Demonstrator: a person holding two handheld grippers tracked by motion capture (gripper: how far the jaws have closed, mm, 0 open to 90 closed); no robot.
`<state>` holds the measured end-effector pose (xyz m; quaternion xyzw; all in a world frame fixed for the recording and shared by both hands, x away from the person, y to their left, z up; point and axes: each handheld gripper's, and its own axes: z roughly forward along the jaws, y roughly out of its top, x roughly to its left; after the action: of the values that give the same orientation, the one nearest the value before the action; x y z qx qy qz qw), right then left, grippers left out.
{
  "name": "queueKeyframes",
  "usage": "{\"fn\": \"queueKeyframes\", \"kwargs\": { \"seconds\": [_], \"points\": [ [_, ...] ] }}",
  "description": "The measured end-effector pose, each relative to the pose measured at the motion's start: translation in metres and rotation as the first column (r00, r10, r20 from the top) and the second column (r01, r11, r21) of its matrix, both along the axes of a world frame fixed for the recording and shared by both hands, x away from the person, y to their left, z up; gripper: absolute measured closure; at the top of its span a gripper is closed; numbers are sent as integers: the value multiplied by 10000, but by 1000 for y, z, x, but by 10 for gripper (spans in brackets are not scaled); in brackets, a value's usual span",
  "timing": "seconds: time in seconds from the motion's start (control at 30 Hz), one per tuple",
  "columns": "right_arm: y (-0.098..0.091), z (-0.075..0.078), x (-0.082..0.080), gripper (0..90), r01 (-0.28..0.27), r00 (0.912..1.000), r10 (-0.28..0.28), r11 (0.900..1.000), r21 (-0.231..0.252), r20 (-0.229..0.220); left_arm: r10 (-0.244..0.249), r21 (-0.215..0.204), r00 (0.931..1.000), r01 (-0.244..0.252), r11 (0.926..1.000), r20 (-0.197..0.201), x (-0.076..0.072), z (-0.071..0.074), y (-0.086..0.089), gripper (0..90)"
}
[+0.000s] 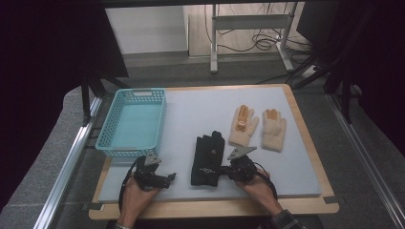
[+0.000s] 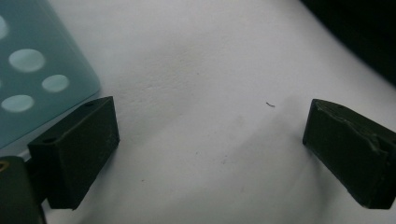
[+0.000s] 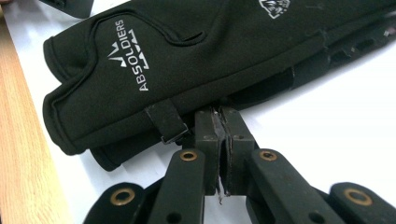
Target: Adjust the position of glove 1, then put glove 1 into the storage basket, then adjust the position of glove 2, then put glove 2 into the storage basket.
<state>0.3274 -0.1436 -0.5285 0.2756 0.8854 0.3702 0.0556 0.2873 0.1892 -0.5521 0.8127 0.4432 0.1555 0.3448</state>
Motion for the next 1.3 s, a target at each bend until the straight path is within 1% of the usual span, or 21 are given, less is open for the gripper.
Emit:
{"fn": "queueKeyframes", "kwargs": {
  "seconds": [0.1,0.2,0.27,0.4,0.5,0.6,0.7,0.83,1.0,1.3],
  "points": [
    [7,0,0,855,-85,10000,85,10000,-19,-2,-201,106,9998,201,9997,0,-1,1,3,54],
    [14,-1,2,854,-158,9999,158,9999,30,-1,-341,22,9994,341,9994,36,-2,0,8,66],
    [17,-2,3,854,-190,9998,190,9998,54,28,-406,43,9992,406,9992,22,-2,0,9,67],
    [24,-2,5,853,-179,9998,178,9998,19,25,-418,43,9991,418,9991,18,-2,0,9,66],
    [28,-3,8,853,-215,9998,215,9997,84,32,-426,44,9991,426,9991,18,-2,0,9,66],
    [32,-3,10,852,-110,9999,111,9998,181,-75,-462,48,9989,462,9989,9,-2,0,9,61],
    [37,-3,11,851,-110,9999,110,9999,118,-48,-435,12,9991,435,9991,-19,-3,0,9,56],
    [43,-3,15,850,-103,9999,103,9999,75,5,-526,71,9986,526,9986,-18,-4,0,9,51],
    [53,-3,19,850,-68,10000,67,10000,51,19,-606,15,9982,606,9982,-18,-5,0,11,47],
    [67,-5,26,840,-35,10000,35,9999,105,26,-690,-11,9976,690,9976,-16,-5,-1,11,35]
  ]
}}
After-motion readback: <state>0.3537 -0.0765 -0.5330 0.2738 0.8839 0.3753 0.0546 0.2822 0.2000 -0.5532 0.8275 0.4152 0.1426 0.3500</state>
